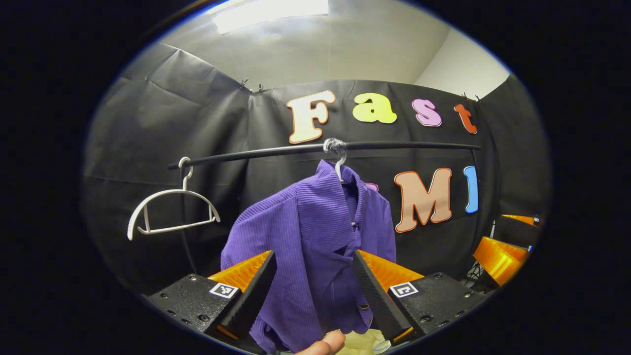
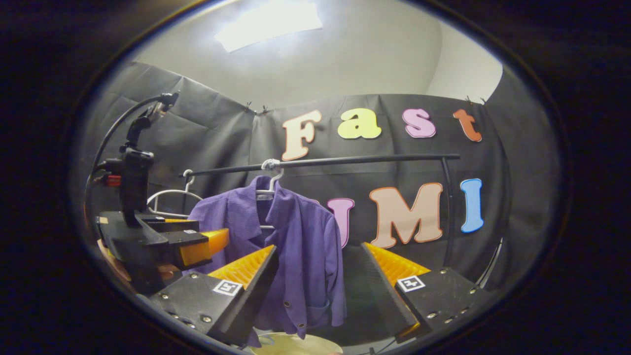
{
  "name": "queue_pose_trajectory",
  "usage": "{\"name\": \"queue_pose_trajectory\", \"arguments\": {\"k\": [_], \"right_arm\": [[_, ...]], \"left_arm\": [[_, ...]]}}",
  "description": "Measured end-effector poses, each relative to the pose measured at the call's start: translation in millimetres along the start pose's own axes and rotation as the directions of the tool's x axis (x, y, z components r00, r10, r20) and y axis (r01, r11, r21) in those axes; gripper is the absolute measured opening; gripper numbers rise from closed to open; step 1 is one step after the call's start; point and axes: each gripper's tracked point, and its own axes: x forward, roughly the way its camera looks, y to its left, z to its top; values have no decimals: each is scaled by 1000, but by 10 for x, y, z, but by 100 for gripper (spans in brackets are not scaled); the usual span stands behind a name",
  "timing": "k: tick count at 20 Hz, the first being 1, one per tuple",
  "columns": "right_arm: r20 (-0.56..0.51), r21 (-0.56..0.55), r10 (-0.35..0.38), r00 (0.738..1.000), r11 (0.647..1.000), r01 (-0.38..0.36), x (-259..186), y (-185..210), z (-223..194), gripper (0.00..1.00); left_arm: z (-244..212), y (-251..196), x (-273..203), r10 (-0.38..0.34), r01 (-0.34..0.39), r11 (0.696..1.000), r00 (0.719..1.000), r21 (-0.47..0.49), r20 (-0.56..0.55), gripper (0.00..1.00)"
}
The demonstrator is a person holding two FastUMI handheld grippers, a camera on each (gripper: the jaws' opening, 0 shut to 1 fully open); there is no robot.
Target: Grasp the clothes on the hanger with both hands and then place them into the laundry hamper below.
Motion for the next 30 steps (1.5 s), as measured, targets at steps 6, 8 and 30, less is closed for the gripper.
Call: {"name": "queue_pose_trajectory", "arguments": {"k": [6,8,30], "right_arm": [[-49,-13,16,999,1000,-16,548,-95,-445,98],[-77,13,36,996,999,-35,726,-108,-631,99],[-146,114,234,961,969,-218,1684,573,-1516,99]], "left_arm": [[-424,-101,220,62,-61,997,998,37,-31,93],[-638,-68,278,109,-107,994,992,33,-62,93],[-1058,820,660,310,-306,948,950,88,-36,62]]}}
